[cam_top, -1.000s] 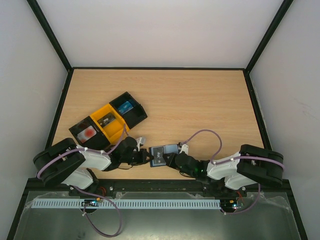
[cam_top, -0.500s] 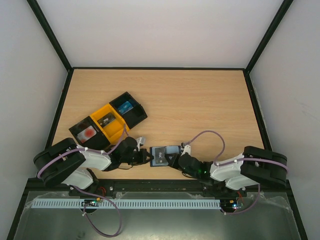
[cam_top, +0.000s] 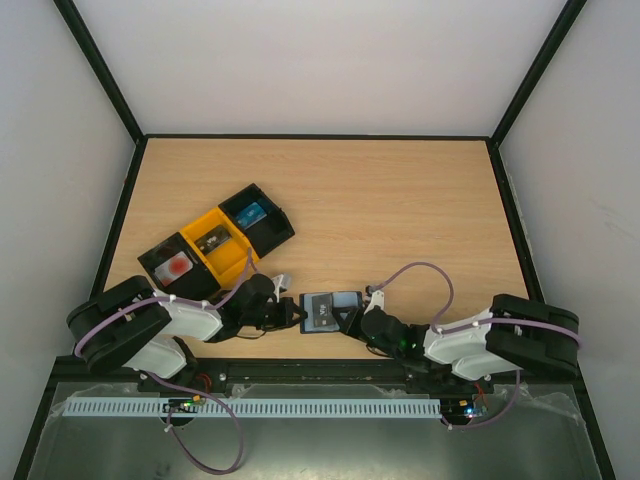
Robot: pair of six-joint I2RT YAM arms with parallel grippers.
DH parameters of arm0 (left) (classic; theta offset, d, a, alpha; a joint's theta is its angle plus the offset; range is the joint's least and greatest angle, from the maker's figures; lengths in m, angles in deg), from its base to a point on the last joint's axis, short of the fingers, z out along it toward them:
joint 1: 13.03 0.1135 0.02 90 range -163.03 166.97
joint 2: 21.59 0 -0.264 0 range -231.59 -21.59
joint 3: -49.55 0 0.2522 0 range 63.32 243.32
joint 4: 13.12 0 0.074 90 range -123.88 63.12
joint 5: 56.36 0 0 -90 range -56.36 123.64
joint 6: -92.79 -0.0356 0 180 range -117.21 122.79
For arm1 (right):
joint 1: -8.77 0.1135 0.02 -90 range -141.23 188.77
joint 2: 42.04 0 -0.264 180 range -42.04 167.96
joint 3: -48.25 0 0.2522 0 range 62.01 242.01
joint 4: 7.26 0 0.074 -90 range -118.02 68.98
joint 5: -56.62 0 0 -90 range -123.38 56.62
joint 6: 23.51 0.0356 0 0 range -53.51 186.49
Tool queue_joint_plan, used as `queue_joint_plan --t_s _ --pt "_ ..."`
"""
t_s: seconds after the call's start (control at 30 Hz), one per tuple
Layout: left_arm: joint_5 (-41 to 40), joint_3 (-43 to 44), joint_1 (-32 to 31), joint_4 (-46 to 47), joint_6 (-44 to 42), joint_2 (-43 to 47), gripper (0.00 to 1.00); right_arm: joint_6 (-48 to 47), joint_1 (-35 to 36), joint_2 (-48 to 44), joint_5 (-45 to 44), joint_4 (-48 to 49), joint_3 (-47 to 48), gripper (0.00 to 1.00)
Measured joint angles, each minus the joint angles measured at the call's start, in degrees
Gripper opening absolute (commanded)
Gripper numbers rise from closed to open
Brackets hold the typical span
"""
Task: Take the credit cards out of the card holder
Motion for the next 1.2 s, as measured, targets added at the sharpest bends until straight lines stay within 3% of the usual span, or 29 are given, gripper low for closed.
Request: queue_joint_plan --t_s 0.3,0.43,0.73,0.9,1.2 --pt "0.0 -0.1 0.0 0.3 0.2 0.0 0.03 3.0 0.0 2.4 0.6 1.7 0.2 0.02" --pt "-0.1 -0.2 0.0 0.4 0.2 0.0 0.03 3.6 -0.1 2.6 0.6 1.7 0.4 0.09" --pt "-2.0 0.0 -0.1 -6.9 1.0 6.0 0.22 1.4 -1.2 2.9 1.3 0.0 2.2 0.16" --pt "-3.9 2.7 -0.2 -12.1 1.9 10.6 0.26 -1.4 -2.3 2.4 2.3 -3.1 4.0 0.18" --pt "-3.5 4.3 -0.2 -9.6 3.2 6.5 0.11 -4.1 -3.6 1.9 3.3 -6.3 4.8 0.18"
